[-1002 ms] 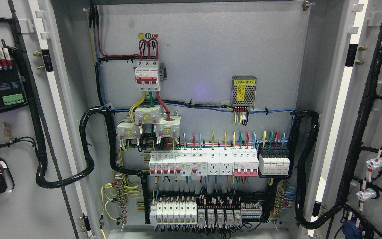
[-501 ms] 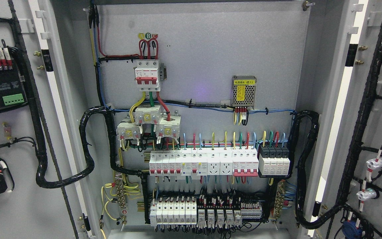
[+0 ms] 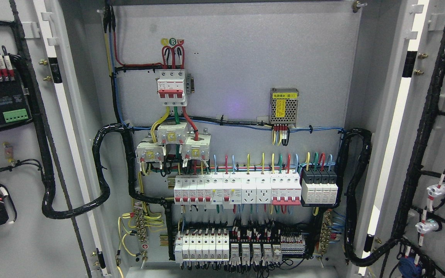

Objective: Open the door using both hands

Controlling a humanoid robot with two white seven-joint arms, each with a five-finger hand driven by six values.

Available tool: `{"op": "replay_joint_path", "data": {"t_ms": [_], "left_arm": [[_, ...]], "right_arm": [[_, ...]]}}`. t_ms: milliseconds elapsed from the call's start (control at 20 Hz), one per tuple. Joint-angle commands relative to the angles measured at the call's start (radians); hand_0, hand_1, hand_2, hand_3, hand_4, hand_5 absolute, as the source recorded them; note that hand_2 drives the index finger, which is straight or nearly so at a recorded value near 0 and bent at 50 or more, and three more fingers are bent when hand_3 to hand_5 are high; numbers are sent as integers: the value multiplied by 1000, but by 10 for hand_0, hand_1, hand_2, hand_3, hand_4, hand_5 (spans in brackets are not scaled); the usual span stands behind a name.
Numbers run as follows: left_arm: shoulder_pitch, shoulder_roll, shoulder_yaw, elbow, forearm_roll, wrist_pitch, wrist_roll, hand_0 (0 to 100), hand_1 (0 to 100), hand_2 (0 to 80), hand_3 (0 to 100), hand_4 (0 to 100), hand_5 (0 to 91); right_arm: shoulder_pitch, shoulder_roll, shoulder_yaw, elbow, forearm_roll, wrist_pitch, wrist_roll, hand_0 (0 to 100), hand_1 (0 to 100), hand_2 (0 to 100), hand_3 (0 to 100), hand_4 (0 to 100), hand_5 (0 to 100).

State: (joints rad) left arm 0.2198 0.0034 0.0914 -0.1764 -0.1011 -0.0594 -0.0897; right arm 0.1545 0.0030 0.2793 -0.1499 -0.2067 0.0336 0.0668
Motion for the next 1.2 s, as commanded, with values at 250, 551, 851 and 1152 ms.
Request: {"op": "replay_joint_path", "data": {"t_ms": [250,551,851,1152], "left_arm": [[-2,-36,67,101,-66,4,-25,0,0,0,0,33,0],[0,-36,62,101,-65,4,-27,0,0,0,0,33,0],[0,-36,53,100,-60,1,-27,0,0,0,0,33,0],[0,-36,39,100,-55,0,-27,0,0,0,0,33,0]], "right_arm": [[-38,45,-6,79,10,8,-1,0,0,0,0,0,0],[-38,45,-5,78,10,8,1,0,0,0,0,0,0],[-36,45,-6,78,10,8,-1,0,0,0,0,0,0],[-36,45,-5,78,10,8,1,0,0,0,0,0,0]]}}
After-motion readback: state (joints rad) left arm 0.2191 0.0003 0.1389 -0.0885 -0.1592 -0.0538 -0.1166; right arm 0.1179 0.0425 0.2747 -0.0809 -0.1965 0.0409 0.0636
